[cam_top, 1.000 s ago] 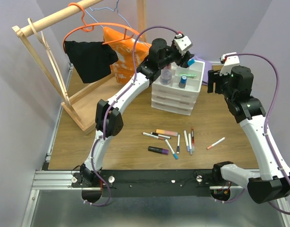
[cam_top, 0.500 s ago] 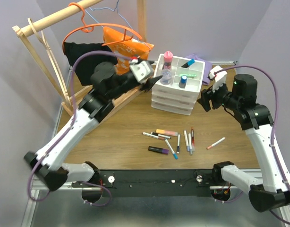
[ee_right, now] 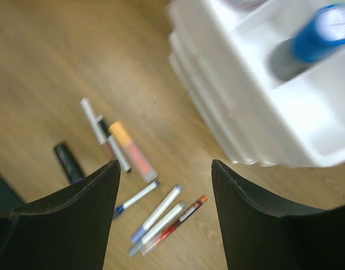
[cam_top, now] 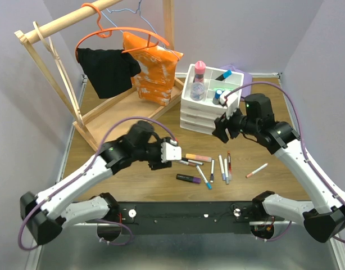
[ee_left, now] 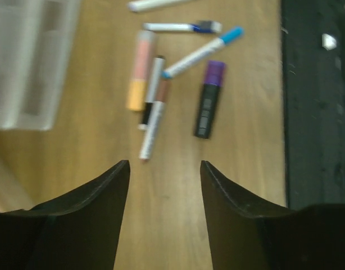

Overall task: Sort the stationery into containers
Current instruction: Pick up the pen from the center of the board.

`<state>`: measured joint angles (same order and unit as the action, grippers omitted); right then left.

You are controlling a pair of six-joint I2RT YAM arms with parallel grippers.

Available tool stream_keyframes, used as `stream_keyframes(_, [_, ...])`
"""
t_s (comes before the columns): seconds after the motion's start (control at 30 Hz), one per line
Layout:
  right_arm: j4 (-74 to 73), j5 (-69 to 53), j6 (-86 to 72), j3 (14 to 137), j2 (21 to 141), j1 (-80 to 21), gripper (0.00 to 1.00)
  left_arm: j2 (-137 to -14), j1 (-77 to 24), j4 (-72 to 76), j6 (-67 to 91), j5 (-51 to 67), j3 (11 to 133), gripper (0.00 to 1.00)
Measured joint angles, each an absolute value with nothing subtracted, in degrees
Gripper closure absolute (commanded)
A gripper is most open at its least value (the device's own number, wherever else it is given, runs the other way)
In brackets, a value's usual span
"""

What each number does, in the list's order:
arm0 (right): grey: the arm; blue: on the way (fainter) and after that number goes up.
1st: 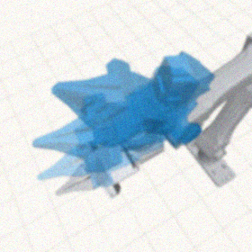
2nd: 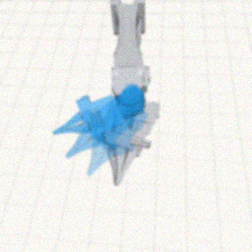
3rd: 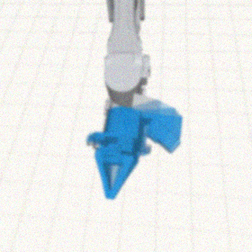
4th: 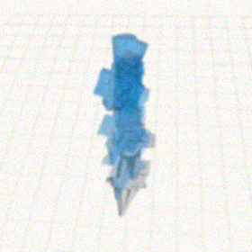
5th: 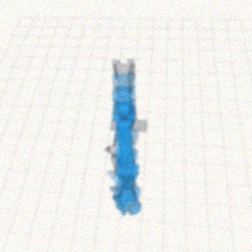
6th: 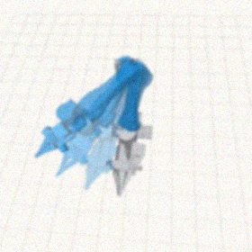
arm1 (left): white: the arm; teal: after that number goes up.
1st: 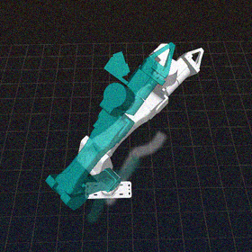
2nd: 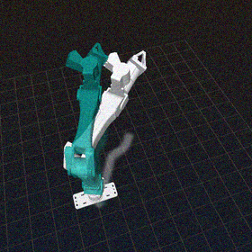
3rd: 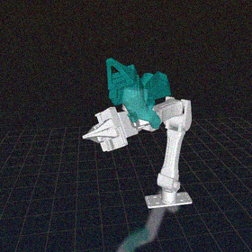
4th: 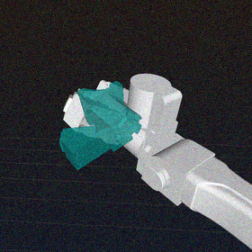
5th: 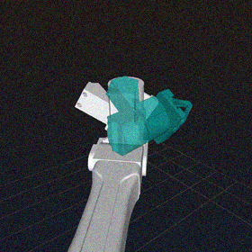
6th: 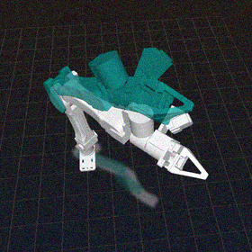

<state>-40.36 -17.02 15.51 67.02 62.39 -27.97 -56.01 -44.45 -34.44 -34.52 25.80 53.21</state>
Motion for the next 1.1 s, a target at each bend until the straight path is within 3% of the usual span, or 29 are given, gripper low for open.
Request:
stream_keyframes(0.2, [-34.50, -9.69, 7.35, 75.35, 66.28, -22.96, 0.26, -73.47, -56.99, -36.62, -37.39, 26.35, 55.18, 0.45])
stream_keyframes(0.53, [-32.99, -6.74, 5.34, 79.50, 62.02, -13.50, 0.25, -93.62, -63.92, -32.80, -30.76, 20.84, 63.88, 0.47])
stream_keyframes(1.1, [-33.26, -6.87, 3.42, 75.64, 55.24, -8.73, 0.25, -103.15, -66.13, -27.66, -26.68, 12.84, 65.91, 0.54])
